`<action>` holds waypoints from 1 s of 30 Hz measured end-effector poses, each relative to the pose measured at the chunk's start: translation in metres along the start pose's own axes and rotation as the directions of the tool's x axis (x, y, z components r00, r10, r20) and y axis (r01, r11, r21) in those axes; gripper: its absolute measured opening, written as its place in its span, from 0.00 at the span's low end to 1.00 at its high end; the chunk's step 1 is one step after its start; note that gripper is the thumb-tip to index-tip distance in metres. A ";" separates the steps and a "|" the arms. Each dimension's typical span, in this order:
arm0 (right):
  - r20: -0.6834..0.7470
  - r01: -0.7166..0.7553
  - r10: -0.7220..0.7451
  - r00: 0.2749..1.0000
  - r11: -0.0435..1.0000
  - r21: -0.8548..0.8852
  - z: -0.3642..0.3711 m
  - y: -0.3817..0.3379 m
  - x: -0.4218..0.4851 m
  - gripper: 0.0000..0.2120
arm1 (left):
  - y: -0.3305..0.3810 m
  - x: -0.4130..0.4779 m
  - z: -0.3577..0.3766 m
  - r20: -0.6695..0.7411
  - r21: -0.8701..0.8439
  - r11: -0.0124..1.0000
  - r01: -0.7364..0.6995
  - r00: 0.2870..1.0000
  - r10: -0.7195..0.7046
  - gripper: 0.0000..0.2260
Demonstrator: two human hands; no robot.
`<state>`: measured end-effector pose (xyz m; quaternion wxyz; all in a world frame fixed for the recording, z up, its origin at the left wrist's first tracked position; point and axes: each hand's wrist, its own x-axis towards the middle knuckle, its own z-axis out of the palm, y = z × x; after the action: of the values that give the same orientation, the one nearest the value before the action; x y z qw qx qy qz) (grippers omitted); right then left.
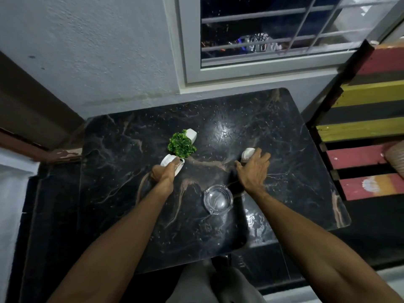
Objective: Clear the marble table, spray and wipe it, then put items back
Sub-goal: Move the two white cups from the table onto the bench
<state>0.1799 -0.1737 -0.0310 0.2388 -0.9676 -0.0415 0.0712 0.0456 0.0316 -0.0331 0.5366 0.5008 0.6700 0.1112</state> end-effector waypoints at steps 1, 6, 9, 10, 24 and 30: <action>0.002 -0.015 0.015 1.000 1.000 0.017 0.001 0.001 0.003 0.36 | -0.002 0.002 0.000 -0.007 -0.019 1.000 0.003 1.000 -0.003 0.29; 0.053 -0.049 0.044 0.998 0.994 0.102 0.006 0.004 0.016 0.38 | -0.027 0.010 -0.001 -0.056 0.011 0.992 -0.128 0.990 0.129 0.36; 0.096 -0.055 0.041 0.995 0.988 0.146 0.004 0.012 0.022 0.42 | -0.028 -0.013 -0.002 -0.039 -0.006 0.958 -0.286 0.958 0.285 0.32; 0.118 -0.060 0.039 0.992 0.982 0.181 0.002 0.014 0.023 0.43 | -0.028 -0.020 0.000 -0.011 -0.023 0.942 -0.334 0.943 0.334 0.31; -0.105 0.089 -0.012 0.994 0.624 0.777 -0.106 0.098 0.045 0.27 | 0.016 -0.162 0.154 0.489 -0.167 0.748 -0.642 0.605 0.628 0.24; -0.145 0.084 0.046 0.988 0.631 0.771 -0.167 0.201 0.122 0.31 | 0.019 -0.231 0.287 0.521 -0.138 0.631 -0.763 0.486 0.702 0.34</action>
<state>0.3361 -0.4135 0.0070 0.6344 -0.7730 0.0010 0.0065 0.2766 -0.2530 0.0058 0.5708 0.7765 0.2216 0.1488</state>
